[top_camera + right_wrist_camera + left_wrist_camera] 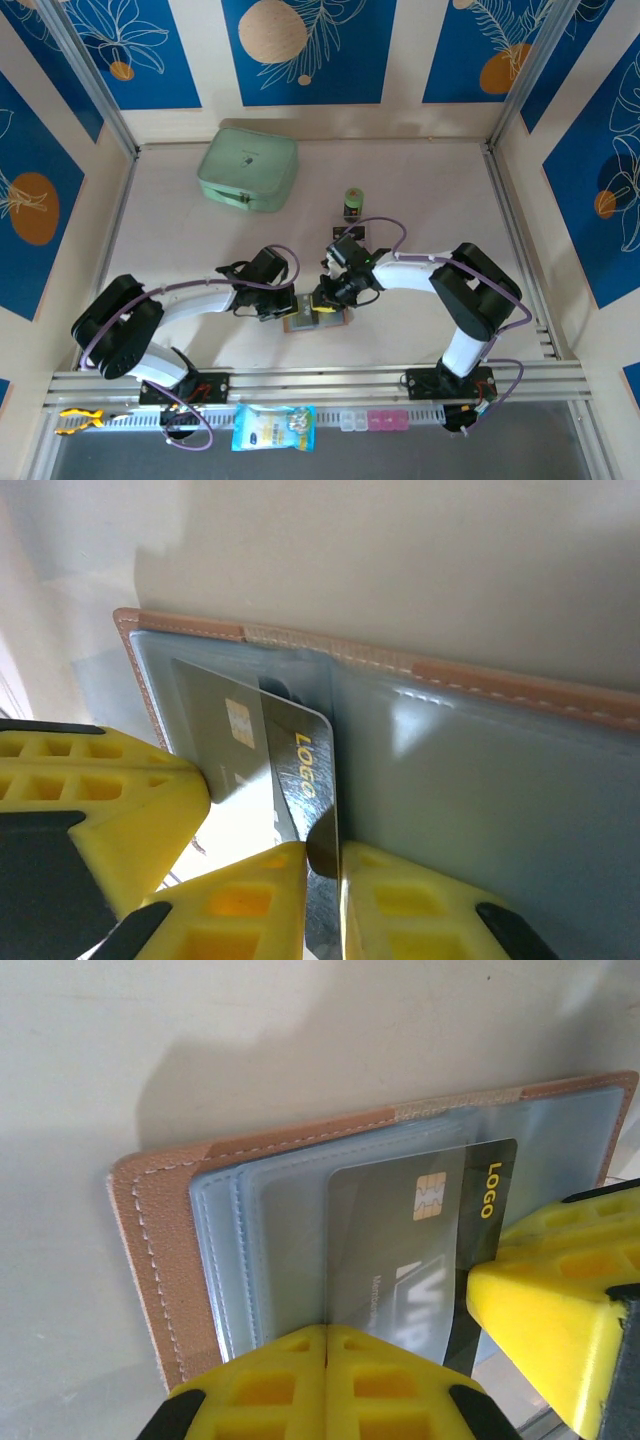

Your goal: Take the credit cards out of the card holder

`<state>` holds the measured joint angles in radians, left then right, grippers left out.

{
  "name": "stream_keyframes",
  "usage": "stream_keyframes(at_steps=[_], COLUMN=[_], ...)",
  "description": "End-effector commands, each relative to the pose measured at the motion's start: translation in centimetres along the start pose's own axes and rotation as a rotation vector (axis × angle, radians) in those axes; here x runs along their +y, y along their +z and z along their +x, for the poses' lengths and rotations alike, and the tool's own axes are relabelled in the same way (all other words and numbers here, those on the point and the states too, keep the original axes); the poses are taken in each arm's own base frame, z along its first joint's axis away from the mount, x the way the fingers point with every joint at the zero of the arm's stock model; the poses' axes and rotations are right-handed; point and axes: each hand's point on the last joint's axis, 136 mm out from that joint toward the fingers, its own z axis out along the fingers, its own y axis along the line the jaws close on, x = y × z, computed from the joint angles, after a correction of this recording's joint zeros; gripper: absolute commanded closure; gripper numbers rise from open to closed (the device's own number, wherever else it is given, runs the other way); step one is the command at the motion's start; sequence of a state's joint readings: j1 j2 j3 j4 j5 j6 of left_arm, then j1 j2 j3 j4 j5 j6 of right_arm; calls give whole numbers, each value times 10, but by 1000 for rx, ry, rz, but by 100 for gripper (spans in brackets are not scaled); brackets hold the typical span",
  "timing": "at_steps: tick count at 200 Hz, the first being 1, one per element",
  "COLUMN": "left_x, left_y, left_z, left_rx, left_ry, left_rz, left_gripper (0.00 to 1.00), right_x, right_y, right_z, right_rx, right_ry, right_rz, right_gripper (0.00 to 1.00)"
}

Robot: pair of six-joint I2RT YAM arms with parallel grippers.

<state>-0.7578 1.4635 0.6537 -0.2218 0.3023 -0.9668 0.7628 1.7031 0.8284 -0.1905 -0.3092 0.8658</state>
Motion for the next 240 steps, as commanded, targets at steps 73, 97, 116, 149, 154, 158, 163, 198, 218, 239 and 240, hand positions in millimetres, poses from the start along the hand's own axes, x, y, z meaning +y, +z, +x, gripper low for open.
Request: stream_keyframes(at_steps=[73, 97, 116, 149, 154, 158, 163, 198, 218, 239, 240], left_x=[12, 12, 12, 13, 12, 12, 13, 13, 13, 14, 14], left_y=[0, 0, 0, 1, 1, 1, 1, 1, 1, 1, 1], left_z=[4, 4, 4, 4, 4, 3, 4, 4, 4, 4, 4], left_rx=[3, 2, 3, 1, 2, 1, 2, 2, 2, 2, 1], left_ry=[-4, -6, -7, -7, -6, -8, -8, -9, -8, -9, -10], left_rz=[-59, -58, -59, -59, -59, -58, -58, -59, -59, -60, -60], left_gripper=[96, 96, 96, 96, 96, 96, 95, 96, 96, 96, 96], right_x=[0, -5, -9, -15, -15, -16, -16, -17, -16, -15, -15], right_y=[-18, -24, -30, -39, -40, -41, -42, -47, -49, -51, -51], right_z=[3, 2, 2, 1, 1, 1, 1, 0, -2, -3, -3], right_rx=[-26, -40, -50, -59, -59, -61, -61, -69, -75, -82, -82], right_ry=[0, 3, -3, -33, -39, -43, -47, -62, -71, -79, -79], right_rz=[-22, -7, 20, 88, 95, 100, 106, 137, 140, 152, 153], right_gripper=[91, 91, 91, 91, 91, 91, 91, 91, 91, 91, 91])
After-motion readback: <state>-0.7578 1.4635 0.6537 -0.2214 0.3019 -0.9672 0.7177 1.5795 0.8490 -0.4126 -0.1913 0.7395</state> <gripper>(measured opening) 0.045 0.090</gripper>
